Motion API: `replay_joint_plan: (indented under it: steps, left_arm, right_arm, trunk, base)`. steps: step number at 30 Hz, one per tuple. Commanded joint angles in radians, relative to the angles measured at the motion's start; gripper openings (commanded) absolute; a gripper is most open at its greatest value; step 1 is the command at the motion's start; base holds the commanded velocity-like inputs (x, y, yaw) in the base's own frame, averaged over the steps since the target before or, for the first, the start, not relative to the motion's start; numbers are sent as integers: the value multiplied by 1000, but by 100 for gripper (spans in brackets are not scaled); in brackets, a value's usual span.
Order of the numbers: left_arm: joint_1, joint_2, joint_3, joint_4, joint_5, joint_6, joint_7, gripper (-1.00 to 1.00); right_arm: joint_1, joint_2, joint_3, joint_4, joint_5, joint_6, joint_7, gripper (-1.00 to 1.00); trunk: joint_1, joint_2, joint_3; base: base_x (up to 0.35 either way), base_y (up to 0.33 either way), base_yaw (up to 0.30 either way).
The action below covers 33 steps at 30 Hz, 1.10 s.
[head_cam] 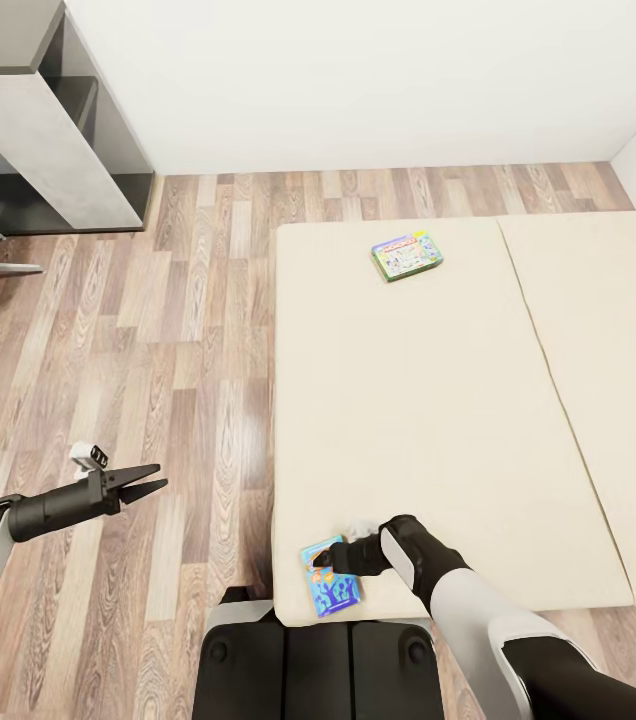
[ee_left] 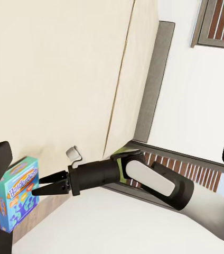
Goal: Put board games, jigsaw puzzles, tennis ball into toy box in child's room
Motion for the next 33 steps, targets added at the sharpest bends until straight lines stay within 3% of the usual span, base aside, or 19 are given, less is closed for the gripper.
replay_joint_plan:
  steps: [1,25,33]
  left_arm:
    - [0,0,0,0,1,11,-3,100]
    - [0,0,-1,0,-1,11,-2,100]
    - [0,0,0,0,-1,11,-2,100]
  right_arm:
    - [0,0,2,-1,-8,4,-3,100]
    - [0,0,-1,1,-14,5,-1,100]
    - [0,0,-2,37,-39,2,4,100]
  trunk:
    - [1,-1,-1]
    - [1,-1,-1]
    - [1,-1,-1]
  base:
    - [0,0,0]
    - [0,0,0]
    - [0,0,0]
